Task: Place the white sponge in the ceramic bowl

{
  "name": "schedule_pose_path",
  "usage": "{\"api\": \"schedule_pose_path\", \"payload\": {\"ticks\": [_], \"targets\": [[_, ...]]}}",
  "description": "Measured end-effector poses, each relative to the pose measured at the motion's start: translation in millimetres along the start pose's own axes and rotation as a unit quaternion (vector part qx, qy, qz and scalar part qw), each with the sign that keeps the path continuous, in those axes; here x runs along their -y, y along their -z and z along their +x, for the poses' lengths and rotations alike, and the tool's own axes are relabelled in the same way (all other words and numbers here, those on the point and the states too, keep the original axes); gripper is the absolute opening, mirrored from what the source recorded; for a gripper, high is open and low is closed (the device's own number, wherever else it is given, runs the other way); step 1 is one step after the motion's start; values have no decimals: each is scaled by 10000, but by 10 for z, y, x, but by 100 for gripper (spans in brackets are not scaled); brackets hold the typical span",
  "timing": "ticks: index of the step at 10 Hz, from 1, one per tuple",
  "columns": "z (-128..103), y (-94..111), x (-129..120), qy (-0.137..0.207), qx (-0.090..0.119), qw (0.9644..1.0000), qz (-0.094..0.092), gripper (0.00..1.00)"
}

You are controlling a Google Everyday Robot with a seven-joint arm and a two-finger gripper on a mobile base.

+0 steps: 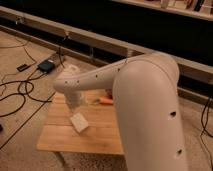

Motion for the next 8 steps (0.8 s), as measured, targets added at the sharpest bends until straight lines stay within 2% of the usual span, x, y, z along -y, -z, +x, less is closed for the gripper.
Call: {"api": "schedule_pose_path", "payload": {"ticks": [4, 8], "targets": [[9, -352, -195, 564, -39, 9981, -246, 65], [23, -572, -249, 856, -61, 9955, -412, 65]]}}
